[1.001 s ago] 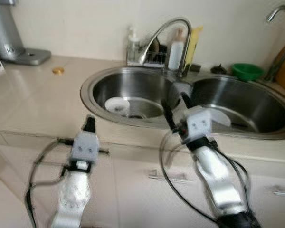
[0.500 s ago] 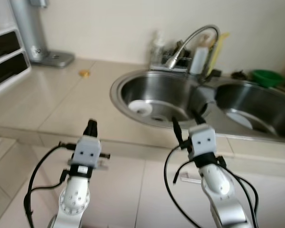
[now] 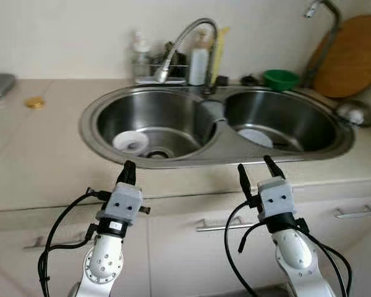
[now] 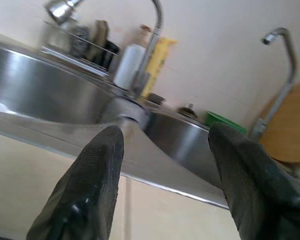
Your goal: Kitchen organization
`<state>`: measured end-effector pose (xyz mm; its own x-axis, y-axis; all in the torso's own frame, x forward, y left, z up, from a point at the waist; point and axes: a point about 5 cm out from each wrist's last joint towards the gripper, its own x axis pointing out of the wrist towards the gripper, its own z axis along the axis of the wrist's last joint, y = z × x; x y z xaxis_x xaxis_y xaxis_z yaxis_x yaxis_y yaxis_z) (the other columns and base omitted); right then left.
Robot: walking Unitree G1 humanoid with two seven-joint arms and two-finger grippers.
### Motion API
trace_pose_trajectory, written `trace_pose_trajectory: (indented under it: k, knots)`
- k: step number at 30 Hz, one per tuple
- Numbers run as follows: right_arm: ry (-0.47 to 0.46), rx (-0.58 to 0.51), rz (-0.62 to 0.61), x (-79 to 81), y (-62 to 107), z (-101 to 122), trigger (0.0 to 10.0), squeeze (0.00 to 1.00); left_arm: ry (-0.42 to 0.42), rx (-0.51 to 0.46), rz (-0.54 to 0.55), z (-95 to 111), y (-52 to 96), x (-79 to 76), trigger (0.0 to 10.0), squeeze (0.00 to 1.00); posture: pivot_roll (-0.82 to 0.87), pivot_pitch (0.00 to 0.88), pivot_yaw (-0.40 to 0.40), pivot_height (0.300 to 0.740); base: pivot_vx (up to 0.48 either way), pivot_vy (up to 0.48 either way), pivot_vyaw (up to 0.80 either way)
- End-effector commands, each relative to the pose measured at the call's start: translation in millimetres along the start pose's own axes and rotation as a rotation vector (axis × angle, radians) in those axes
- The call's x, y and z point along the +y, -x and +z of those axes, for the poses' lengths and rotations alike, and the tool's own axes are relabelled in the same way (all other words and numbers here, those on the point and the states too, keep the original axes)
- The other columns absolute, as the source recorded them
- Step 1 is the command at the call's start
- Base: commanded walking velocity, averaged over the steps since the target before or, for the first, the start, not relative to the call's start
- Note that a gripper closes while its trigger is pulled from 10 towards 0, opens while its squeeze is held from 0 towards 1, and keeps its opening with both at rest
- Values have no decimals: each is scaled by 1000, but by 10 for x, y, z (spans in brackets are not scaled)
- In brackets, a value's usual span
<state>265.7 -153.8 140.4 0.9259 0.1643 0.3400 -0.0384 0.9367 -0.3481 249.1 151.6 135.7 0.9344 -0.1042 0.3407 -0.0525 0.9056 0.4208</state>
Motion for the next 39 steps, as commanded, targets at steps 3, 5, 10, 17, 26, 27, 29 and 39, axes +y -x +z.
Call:
trace_pose_trajectory:
  k: [3, 5, 10, 17, 26, 27, 29, 39]
  knots:
    - [16, -7, -8, -27, 2, -2, 10000, 0, -18, -5, -9, 20, 0, -3, 10000, 0, -44, 0, -34, 740, 0, 0, -800]
    - [10, -8, -7, -4, -8, 1, 10000, 0, -23, -8, -10, 26, -10, -6, 10000, 0, -42, 0, -33, 740, 0, 0, -800]
    - [-3, -8, -7, 32, -20, 1, 10000, 0, -29, -14, -9, 37, -18, -5, 10000, 0, -40, 0, -33, 740, 0, 0, -800]
    - [-11, -11, -9, 52, -39, 0, 10000, 0, -25, -29, -3, 57, -33, -7, 10000, 0, -39, 0, -33, 740, 0, 0, -800]
    - [-19, -23, -21, 48, -75, 12, 10000, 0, 23, -89, 30, 159, -92, 28, 10000, 0, -45, 0, -32, 740, 0, 0, -800]
    - [-19, -25, -23, 47, -78, 9, 10000, 0, 25, -98, 33, 176, -105, 31, 10000, 0, -45, 0, -31, 740, 0, 0, -800]
    - [-19, -25, -24, 46, -79, 7, 10000, 0, 26, -100, 33, 178, -108, 30, 10000, 0, -45, 0, -31, 740, 0, 0, -800]
    - [-13, -19, -37, 31, -94, -21, 10000, 0, 14, -86, 3, 141, -115, -40, 10000, 0, -51, 0, -30, 740, 0, 0, -800]
